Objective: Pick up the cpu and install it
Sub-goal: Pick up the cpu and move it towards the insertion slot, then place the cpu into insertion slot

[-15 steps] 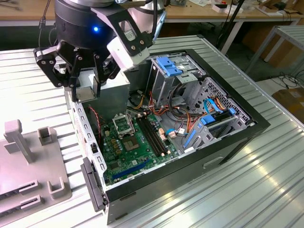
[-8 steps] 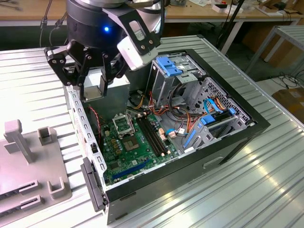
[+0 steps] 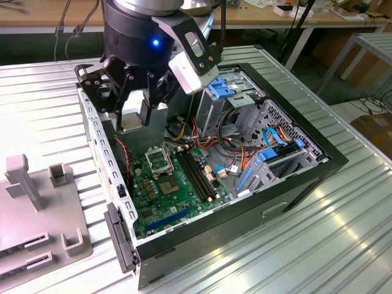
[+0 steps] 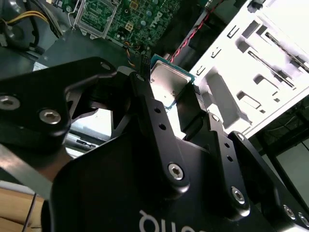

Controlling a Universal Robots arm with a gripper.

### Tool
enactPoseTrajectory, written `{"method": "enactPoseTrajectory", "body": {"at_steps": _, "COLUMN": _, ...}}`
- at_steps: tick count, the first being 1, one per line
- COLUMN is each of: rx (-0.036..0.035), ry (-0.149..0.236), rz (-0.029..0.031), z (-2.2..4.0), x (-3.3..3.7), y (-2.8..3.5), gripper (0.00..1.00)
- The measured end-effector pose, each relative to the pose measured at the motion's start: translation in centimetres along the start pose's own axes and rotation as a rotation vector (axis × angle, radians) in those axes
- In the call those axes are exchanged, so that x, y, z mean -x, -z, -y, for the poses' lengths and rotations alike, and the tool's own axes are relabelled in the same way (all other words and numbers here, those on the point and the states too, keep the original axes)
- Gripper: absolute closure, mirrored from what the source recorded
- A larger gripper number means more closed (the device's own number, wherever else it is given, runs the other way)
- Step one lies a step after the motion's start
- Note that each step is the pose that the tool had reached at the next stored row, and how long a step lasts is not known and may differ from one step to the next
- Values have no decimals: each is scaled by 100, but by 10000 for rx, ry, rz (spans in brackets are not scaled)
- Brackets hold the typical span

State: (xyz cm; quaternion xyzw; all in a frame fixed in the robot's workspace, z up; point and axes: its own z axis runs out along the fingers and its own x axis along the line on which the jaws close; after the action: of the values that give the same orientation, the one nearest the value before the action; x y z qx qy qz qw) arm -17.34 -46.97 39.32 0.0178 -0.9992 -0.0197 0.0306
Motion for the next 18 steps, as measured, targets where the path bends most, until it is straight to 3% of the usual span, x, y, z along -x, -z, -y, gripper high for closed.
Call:
{"method": "enactPoseTrajectory", "body": {"at_steps": 5, "rx": 0, "ry": -6, "rz": -1, "z": 33, "x": 135, "y": -3, "gripper": 53}}
{"method": "enactPoseTrajectory", "body": {"at_steps": 12, "rx": 0, "ry": -12, "rz": 0, "z": 60, "x": 425, "y": -3, "gripper": 53}}
{"method": "enactPoseTrajectory", "body": {"at_steps": 18, "rx": 0, "ry": -12, "rz": -1, "z": 61, "x": 450, "y": -14, "gripper": 53}}
